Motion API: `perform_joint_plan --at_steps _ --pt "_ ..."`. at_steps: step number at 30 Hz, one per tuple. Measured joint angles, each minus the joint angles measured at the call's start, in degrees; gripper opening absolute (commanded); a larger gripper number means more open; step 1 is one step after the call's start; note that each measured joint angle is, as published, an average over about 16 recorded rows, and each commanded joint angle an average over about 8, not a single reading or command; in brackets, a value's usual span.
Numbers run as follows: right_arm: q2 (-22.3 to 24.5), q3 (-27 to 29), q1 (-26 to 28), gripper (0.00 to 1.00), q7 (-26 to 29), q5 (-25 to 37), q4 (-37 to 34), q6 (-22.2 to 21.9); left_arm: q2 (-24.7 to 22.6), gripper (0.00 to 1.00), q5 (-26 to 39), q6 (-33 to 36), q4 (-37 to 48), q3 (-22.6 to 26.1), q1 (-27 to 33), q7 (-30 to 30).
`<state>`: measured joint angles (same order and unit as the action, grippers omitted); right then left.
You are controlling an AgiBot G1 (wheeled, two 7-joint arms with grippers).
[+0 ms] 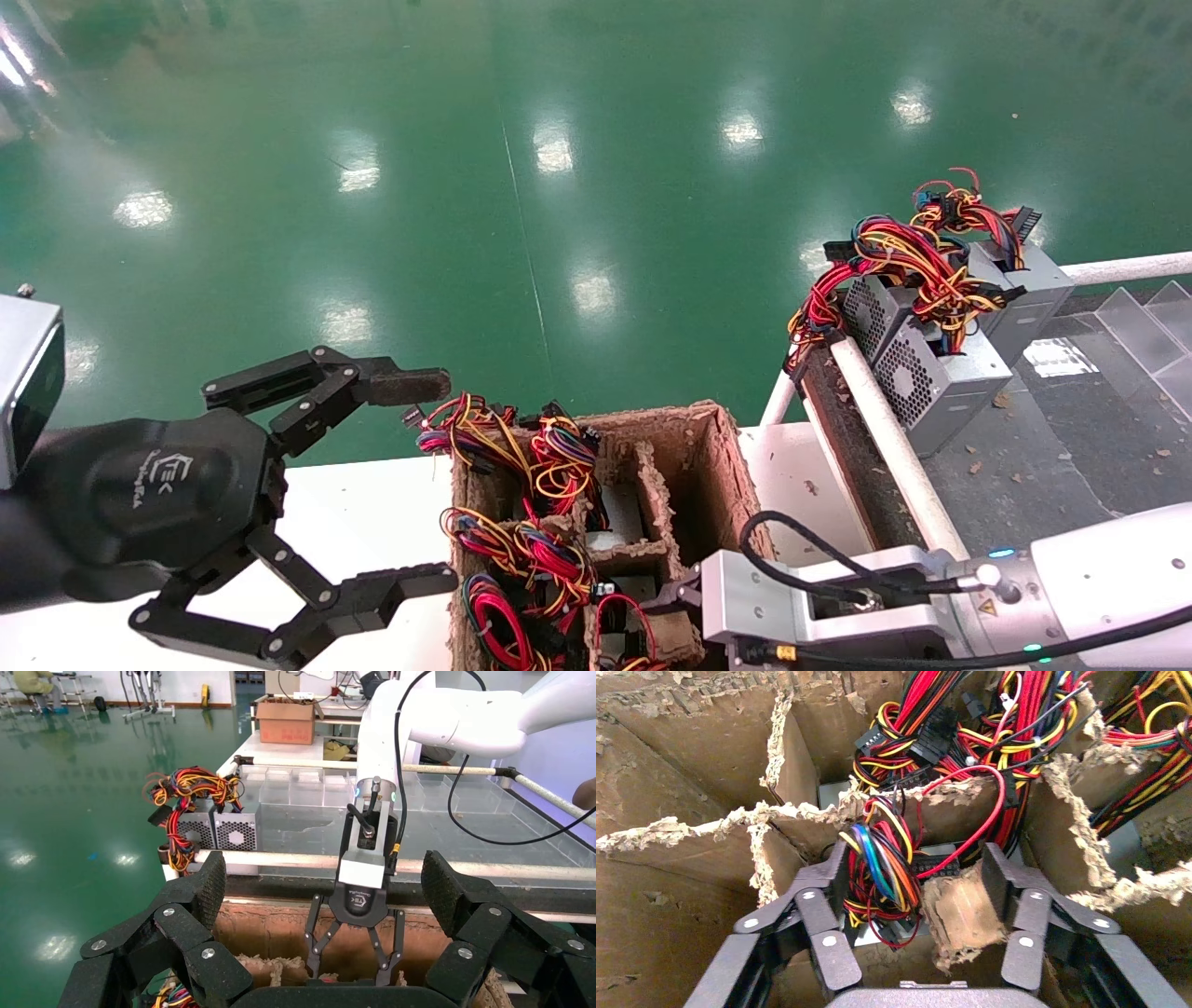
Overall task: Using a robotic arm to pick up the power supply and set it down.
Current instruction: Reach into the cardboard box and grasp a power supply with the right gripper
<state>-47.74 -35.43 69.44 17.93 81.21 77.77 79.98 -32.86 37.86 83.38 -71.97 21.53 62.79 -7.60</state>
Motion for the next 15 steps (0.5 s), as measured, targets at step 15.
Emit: perform_joint_plan --at_steps 15 --pt "-0.27 0.01 -1.08 0.0 -1.52 -0.42 0.16 -0.48 0.0 1.0 0.0 0.0 0.0 0.0 0.0 0.0"
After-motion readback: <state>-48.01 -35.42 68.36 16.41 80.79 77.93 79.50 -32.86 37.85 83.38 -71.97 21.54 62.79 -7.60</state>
